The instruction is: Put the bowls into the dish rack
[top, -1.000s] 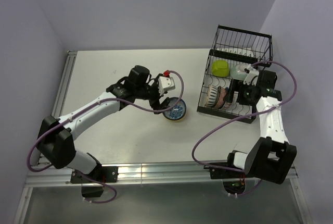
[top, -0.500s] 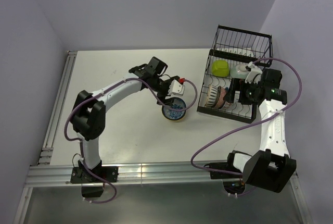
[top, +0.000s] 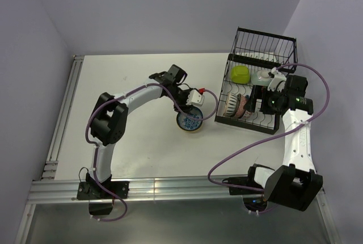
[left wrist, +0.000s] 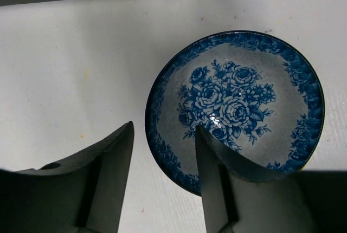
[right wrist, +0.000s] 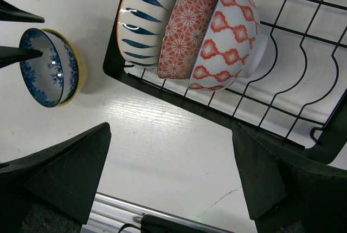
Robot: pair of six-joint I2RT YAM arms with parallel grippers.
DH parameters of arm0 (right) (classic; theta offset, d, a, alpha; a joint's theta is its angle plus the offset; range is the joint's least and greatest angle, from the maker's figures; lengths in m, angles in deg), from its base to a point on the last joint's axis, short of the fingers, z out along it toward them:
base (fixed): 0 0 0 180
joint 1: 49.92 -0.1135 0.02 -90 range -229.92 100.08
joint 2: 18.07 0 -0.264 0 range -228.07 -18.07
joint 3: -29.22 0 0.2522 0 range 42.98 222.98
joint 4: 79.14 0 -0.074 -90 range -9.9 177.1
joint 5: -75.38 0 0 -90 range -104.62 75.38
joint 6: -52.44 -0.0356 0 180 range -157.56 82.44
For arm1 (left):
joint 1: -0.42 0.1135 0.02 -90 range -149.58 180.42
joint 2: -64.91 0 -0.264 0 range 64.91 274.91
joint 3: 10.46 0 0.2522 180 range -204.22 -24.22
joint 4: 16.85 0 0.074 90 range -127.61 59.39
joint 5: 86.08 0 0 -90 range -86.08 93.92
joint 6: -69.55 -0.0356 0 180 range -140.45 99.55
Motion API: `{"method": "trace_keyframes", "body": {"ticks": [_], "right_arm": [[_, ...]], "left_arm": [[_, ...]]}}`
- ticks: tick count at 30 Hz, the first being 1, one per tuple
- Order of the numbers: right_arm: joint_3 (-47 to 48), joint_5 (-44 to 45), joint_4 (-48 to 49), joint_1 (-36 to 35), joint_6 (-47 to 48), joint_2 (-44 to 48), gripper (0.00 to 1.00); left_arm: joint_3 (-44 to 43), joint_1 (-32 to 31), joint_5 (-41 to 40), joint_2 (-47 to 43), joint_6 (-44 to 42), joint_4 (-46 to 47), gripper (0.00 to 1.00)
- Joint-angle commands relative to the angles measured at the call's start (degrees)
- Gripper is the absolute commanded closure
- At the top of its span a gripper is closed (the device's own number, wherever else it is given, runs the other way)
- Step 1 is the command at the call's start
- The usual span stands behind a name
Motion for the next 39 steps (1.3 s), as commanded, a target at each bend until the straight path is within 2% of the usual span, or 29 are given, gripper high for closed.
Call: {"method": "trace_keyframes", "body": {"ticks": [1,10,23,26,30,39], "right_arm": [[0.4,0.42,0.87,0.24,-0.32,1.08,0.0],[0.84,0.51,0.26,0.24,-0.49,0.55,0.0],[1.19,1.13,0.25,0.24,-0.76,0.11,0.0],[1.54,0.69,0.34,0.24,-0.93,0.03,0.0],[1.98,-0.01,0.34,0.24,-1.46,-0.68,0.0],[3.21,-0.98,0.61,0.24,-2.34,1.25,0.0]], "left_arm": [[-1.53,0.2,1.2,0.02,-1.81,0.76,0.47],[-1.44,0.2,1.38,0.81,-1.89,0.76,0.55],[-0.83,0.2,0.42,1.16,1.36,3.48,0.75],[-0.47,0.11,-0.11,0.99,1.8,3.84,0.82],[0.49,0.11,-0.82,-0.15,2.41,4.8,1.0],[0.58,0.11,1.47,-4.02,6.81,4.63,1.0]]}}
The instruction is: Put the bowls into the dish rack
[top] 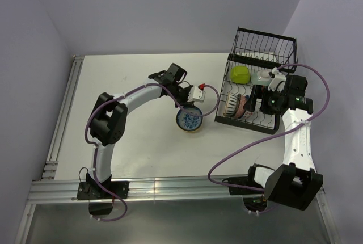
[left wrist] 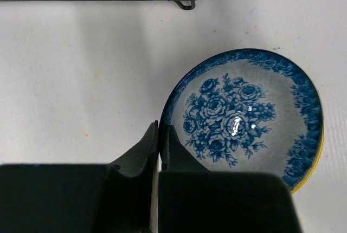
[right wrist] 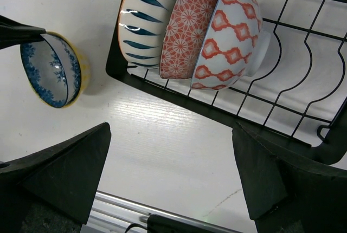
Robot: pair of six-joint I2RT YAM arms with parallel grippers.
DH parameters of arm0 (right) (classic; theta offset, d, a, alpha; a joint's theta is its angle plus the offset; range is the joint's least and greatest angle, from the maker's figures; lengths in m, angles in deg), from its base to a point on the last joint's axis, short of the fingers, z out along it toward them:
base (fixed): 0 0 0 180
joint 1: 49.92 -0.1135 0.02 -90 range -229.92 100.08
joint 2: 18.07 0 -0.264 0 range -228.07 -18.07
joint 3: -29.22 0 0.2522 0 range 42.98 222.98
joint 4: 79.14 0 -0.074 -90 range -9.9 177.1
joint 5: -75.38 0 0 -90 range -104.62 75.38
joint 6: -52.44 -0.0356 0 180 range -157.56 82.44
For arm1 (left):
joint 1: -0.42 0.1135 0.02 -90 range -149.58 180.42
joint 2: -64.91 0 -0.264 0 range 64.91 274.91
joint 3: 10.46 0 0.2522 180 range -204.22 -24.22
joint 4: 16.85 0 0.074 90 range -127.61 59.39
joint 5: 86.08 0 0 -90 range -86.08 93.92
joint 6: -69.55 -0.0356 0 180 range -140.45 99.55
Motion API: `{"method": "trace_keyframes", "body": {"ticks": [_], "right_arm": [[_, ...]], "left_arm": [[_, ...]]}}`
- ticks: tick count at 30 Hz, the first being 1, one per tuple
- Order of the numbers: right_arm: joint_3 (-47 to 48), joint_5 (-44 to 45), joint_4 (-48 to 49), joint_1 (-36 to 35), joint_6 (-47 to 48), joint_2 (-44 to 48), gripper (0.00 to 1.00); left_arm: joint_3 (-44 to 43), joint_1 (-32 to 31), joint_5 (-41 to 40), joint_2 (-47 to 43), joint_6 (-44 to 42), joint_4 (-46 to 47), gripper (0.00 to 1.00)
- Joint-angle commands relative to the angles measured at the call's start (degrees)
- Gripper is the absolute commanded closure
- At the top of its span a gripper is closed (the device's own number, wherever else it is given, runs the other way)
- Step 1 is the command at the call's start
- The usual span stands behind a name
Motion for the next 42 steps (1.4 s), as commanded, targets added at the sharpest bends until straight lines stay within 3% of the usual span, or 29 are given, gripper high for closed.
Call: {"method": "trace_keyframes", "body": {"ticks": [1,11,21,29,37,42], "right_arm": [[3.27,-1.35,0.5,0.24,-0.81,1.71,0.0],[1.96,-3.9,2.25,0.24,-2.21,3.47,0.0],[2.49,-5.13,1.38,0.16,-2.04,3.47,0.0],[-1.73,-11.28,7.78,-1.16,-8.87,6.02,0.0],[-2.96,-18.13,12.36,-5.38,-15.74,5.58,0.0],[-4.63,-23.93,17.19,-8.19,-20.75,4.79,0.0]], "left_arm": [[0.95,-0.13,1.51,-4.74,2.04,1.7,1.0],[3.86,-0.04,2.39,-11.07,6.97,5.13,1.0],[3.77,-0.04,2.57,-11.95,9.59,6.88,1.0],[5.17,0.05,3.62,-16.95,18.3,14.61,1.0],[12.73,0.49,6.25,-24.33,24.98,25.25,1.0],[13.71,1.37,9.85,-24.43,30.95,28.68,1.0]]}}
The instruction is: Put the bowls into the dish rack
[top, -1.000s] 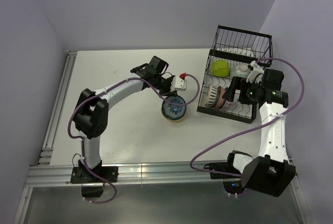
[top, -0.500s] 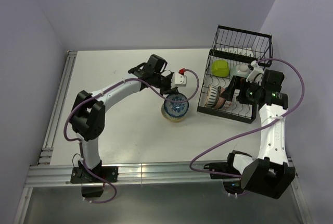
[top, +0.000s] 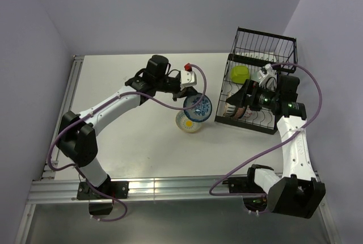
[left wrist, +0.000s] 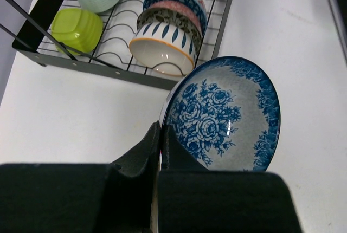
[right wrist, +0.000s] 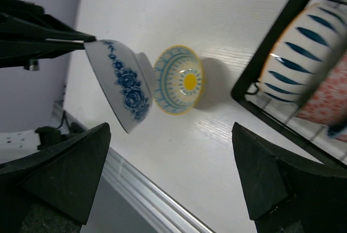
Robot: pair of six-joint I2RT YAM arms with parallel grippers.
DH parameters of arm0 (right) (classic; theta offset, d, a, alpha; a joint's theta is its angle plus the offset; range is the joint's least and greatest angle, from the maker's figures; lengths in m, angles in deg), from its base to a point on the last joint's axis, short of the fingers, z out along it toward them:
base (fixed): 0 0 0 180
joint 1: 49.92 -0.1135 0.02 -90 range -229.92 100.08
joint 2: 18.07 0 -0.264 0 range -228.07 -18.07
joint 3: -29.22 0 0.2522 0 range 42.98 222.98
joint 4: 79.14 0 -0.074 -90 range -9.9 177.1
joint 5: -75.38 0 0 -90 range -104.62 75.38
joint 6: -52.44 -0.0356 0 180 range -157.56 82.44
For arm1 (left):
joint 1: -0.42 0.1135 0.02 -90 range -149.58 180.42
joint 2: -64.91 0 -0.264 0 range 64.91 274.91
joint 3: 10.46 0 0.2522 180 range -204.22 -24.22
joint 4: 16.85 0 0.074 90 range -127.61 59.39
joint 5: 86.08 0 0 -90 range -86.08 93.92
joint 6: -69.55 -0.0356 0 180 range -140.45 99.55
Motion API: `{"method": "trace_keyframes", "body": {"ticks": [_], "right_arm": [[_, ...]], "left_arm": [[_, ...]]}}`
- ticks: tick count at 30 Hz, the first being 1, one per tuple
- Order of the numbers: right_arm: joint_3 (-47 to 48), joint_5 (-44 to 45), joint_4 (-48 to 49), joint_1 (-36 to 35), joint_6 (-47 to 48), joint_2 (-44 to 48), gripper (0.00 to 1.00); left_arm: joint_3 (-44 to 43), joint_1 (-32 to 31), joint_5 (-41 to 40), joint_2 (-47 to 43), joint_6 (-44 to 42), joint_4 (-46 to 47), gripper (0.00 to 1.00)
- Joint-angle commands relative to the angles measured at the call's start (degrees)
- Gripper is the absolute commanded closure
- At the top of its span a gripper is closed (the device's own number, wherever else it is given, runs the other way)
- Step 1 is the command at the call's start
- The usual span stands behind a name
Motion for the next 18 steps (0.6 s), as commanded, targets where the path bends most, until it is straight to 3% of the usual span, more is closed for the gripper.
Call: {"method": "trace_keyframes", "body": {"ticks": [1,11,18], "right_arm": [[-1.42,-6.1,6.46,-2.05,-6.06,-0.3,0.0],[-3.45,-12.87,11.74,-6.27,-12.32,-5.22,0.0],[-0.37,-16.48,9.19,-8.64,-9.68,-9.97,0.0]], "left_arm": [[-0.09,0.99,5.77,-1.94,6.83,7.79,1.0],[2.9,1.96,8.94,-3.35,16.23,15.87,1.0],[3.34,2.49,9.91,-3.17,21.33,18.69,1.0]]}}
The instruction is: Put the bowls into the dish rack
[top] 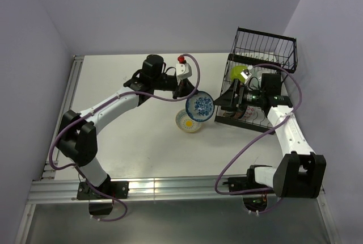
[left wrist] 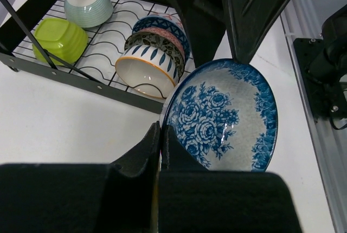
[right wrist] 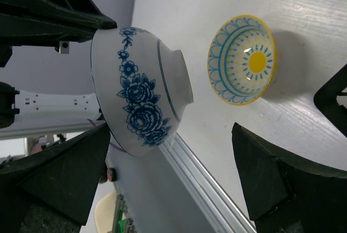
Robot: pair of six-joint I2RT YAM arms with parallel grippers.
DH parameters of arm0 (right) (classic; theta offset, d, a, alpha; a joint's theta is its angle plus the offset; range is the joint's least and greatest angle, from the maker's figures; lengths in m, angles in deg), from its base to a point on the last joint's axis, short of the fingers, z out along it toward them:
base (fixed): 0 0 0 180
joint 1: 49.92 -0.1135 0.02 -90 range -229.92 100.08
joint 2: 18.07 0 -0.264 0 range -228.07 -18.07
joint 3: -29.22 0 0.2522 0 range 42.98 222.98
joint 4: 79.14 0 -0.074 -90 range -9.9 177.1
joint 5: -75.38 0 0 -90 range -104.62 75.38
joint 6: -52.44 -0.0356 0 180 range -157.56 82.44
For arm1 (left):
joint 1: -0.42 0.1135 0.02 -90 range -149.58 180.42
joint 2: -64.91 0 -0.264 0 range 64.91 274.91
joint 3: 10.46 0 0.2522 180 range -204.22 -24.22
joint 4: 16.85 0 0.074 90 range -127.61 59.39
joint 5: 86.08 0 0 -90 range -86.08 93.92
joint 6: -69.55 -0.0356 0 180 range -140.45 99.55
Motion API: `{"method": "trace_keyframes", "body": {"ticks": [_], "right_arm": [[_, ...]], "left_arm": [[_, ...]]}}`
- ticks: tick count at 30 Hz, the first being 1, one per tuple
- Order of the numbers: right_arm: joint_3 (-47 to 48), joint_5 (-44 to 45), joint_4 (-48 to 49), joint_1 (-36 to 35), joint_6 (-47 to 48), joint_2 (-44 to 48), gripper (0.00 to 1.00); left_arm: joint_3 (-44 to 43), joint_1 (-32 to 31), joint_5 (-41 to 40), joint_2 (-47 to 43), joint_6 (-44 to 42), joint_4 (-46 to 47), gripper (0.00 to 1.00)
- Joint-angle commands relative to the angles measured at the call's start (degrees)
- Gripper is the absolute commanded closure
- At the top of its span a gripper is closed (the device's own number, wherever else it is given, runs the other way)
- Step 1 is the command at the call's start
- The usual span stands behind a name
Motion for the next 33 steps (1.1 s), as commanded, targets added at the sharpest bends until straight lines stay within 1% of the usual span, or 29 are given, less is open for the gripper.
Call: {"method": "trace_keyframes", "body": {"ticks": [1,5,13,17,18,23,33], "right_arm": [[2.89,-3.58,0.56,-1.39,0.46,-1.29,0.0],[2.62,-5.25,2.75,-2.8,-0.68,-1.65,0.0],[3.5,-9.29,3.9,-4.38,-0.51,-2.7,0.0],[3.59,-9.91,5.57,-4.38,-1.04,-2.88,0.0],[3.76,-9.91,5.57,-5.86,-1.21,-3.05,0.0],[3.85,-10.09,5.74,-7.1,-1.92,-4.37,0.0],[3.33,-11.05,10.22,-8.78,-6.48,-5.34,0.0]], "left_arm": [[-0.16,0.5,3.7,-3.3,5.03,6.87,1.0],[0.19,0.59,4.4,-3.57,7.14,8.27,1.0],[1.6,1.2,6.95,-4.01,11.62,12.05,1.0],[2.39,1.91,8.45,-3.92,13.29,13.98,1.0],[2.57,1.99,8.54,-3.92,15.39,14.51,1.0],[2.66,3.05,9.15,-3.39,19.88,17.5,1.0],[3.71,3.67,9.94,-3.13,25.07,21.9,1.0]]}}
